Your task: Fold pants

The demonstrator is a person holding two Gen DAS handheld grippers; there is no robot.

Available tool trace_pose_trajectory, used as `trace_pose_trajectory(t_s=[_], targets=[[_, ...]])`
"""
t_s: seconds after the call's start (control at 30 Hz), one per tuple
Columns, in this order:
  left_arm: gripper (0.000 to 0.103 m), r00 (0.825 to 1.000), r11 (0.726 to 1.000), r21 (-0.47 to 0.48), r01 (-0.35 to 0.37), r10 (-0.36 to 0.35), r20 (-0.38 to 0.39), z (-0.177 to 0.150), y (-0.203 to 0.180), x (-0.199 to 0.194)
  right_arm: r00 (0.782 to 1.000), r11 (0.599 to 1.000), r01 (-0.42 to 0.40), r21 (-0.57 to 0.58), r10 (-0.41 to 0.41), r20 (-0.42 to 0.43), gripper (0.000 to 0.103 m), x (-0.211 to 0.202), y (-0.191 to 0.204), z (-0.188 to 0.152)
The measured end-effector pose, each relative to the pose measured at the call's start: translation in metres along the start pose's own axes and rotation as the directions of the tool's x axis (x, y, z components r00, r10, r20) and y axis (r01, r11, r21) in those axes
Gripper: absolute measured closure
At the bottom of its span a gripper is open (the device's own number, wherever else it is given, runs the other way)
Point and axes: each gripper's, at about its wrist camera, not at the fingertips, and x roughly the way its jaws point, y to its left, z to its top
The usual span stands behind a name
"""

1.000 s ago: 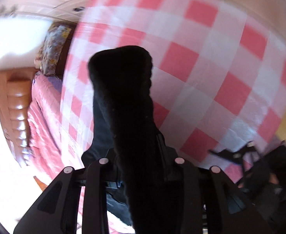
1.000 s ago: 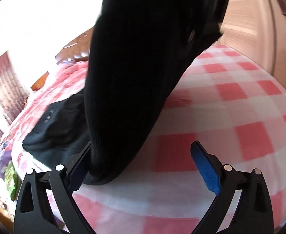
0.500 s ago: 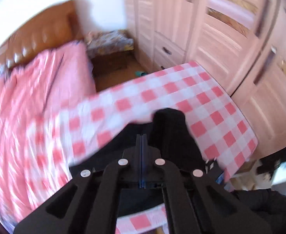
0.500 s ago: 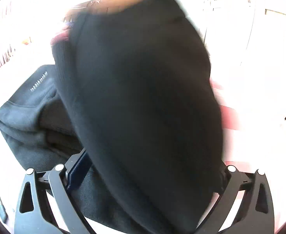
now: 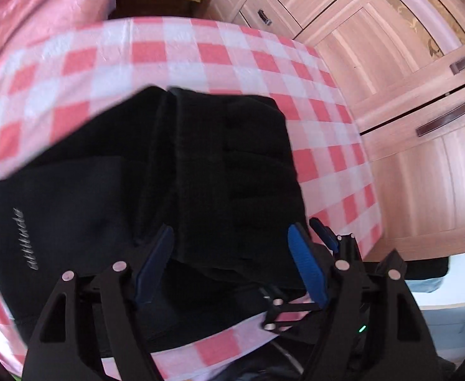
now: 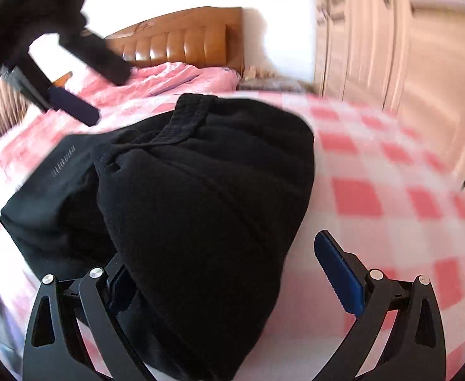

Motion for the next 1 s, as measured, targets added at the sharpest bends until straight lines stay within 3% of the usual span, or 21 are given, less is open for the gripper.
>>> trace_pose_trajectory(t_s=[0.1, 0.2, 0.27, 0.33, 0.43, 0.47, 0.5, 0.57, 0.6, 0.63, 0.67, 0.7, 0.77, 0.8, 0.9, 0.93, 1.0], targets=[[0.027, 0.997, 0.997, -0.055, 0.048, -0.045, 0.055, -0.017, 0.009, -0.002, 0.995, 0.964, 0.093, -0.248, -0.084, 0.045, 0.004, 0.004, 0.036, 0.009], [0.024, 0.99, 0.991, -0.115, 0.071, -0.057, 0.125, -0.033, 0.031, -0.016, 0.991, 0.907, 0.119, -0.403, -0.082, 0.108, 0.004, 0.005, 0.065, 0.011], [0.021, 0.986, 0.984, -0.151, 0.09, -0.067, 0.152, -0.041, 0.047, -0.026, 0.987, 0.877, 0.149, -0.457, -0.102, 0.125, 0.004, 0.013, 0.079, 0.012], [0.021, 0.984, 0.974, -0.199, 0.108, -0.077, 0.159, -0.048, 0.064, -0.031, 0.991, 0.887, 0.117, -0.446, -0.075, 0.111, 0.009, 0.018, 0.078, 0.02], [0.02, 0.987, 0.972, -0.218, 0.085, -0.052, 0.155, -0.056, 0.074, -0.031, 0.992, 0.945, -0.063, -0.321, 0.094, 0.083, 0.033, 0.009, 0.05, 0.036], [0.02, 0.987, 0.973, -0.216, 0.082, -0.049, 0.152, -0.057, 0.075, -0.03, 0.983, 0.958, -0.139, -0.252, 0.163, 0.079, 0.045, 0.006, 0.036, 0.039], [0.02, 0.987, 0.974, -0.211, 0.085, -0.054, 0.149, -0.058, 0.073, -0.028, 0.967, 0.964, -0.227, -0.139, 0.24, 0.088, 0.049, 0.002, 0.015, 0.041], [0.02, 0.987, 0.977, -0.195, 0.088, -0.059, 0.149, -0.056, 0.067, -0.026, 0.919, 0.916, -0.388, 0.106, 0.375, 0.12, 0.06, -0.003, -0.027, 0.036], [0.02, 0.987, 0.981, -0.176, 0.087, -0.06, 0.151, -0.054, 0.06, -0.024, 0.894, 0.863, -0.444, 0.238, 0.414, 0.17, 0.068, -0.008, -0.05, 0.026], [0.02, 0.986, 0.983, -0.159, 0.088, -0.064, 0.151, -0.052, 0.054, -0.022, 0.874, 0.806, -0.484, 0.34, 0.43, 0.225, 0.069, -0.012, -0.071, 0.015], [0.02, 0.986, 0.987, -0.131, 0.092, -0.072, 0.149, -0.048, 0.042, -0.018, 0.857, 0.753, -0.514, 0.41, 0.438, 0.271, 0.069, -0.015, -0.088, 0.005], [0.02, 0.986, 0.99, -0.108, 0.092, -0.076, 0.147, -0.046, 0.035, -0.016, 0.855, 0.726, -0.518, 0.452, 0.427, 0.294, 0.068, -0.019, -0.102, -0.009], [0.015, 0.987, 0.995, -0.053, 0.084, -0.076, 0.143, -0.038, 0.016, -0.007, 0.858, 0.732, -0.513, 0.448, 0.425, 0.287, 0.068, -0.019, -0.115, -0.014], [0.014, 0.988, 0.997, -0.031, 0.075, -0.071, 0.138, -0.031, 0.007, 0.001, 0.862, 0.711, -0.507, 0.487, 0.403, 0.309, 0.068, -0.025, -0.124, -0.023], [0.014, 0.995, 0.997, -0.048, 0.065, -0.062, 0.075, -0.014, -0.005, 0.03, 0.852, 0.597, -0.522, 0.609, 0.403, 0.335, 0.068, -0.017, -0.15, -0.041], [0.013, 0.996, 0.995, -0.048, 0.086, -0.084, 0.038, -0.009, -0.007, 0.042, 0.847, 0.592, -0.529, 0.608, 0.415, 0.333, 0.068, -0.014, -0.153, -0.042], [0.014, 0.989, 0.988, -0.07, 0.138, -0.141, -0.039, -0.002, -0.009, 0.067, 0.848, 0.632, -0.528, 0.567, 0.426, 0.315, 0.068, -0.014, -0.149, -0.034]])
